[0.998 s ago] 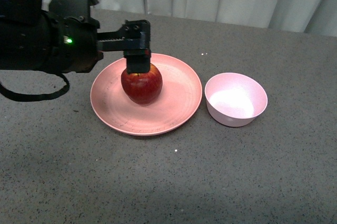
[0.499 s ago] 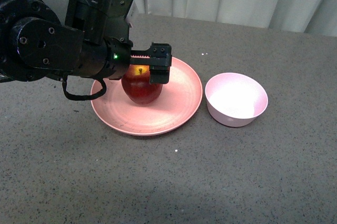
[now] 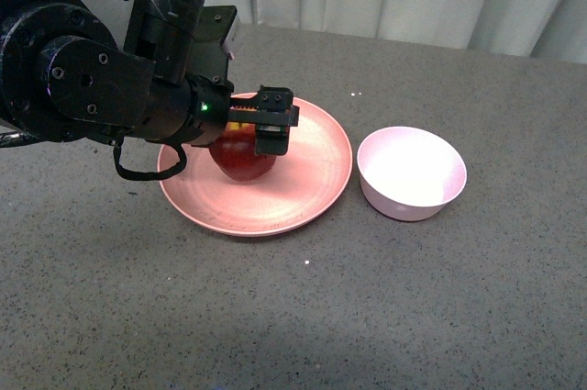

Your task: Move apple from plate to bowl

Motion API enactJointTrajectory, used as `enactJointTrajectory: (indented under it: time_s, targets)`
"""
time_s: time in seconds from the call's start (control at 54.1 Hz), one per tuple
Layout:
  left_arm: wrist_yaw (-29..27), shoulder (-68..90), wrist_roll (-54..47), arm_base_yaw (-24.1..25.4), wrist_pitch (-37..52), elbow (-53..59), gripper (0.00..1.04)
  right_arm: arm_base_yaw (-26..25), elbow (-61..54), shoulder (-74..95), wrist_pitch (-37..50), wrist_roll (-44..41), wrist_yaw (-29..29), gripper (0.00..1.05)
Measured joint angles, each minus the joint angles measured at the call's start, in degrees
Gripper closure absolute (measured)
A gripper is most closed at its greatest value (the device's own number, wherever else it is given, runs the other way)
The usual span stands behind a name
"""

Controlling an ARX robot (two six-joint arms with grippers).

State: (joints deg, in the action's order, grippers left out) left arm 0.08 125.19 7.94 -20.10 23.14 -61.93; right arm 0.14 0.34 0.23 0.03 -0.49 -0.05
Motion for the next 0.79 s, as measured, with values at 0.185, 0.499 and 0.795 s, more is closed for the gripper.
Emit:
enactJointTrajectory:
  time_s: [0.185,0.499,0.795]
  targets:
    - [-0.31,-0.13,-0.72,-0.57,0.28,0.02,0.27,0.00,0.00,0.00,0.00,0.00,0.00,0.09]
    - [1.73,-2.45,2.71,-4.15,-1.51,-2.97,0.28,0.00,0.00,0.00,0.00,0.00,0.00,0.09]
    - [1.86,-2.47,3.15,-9.25,-3.67,-8.87,0.28,0.00,0.00,0.00,0.00,0.00,0.00,0.09]
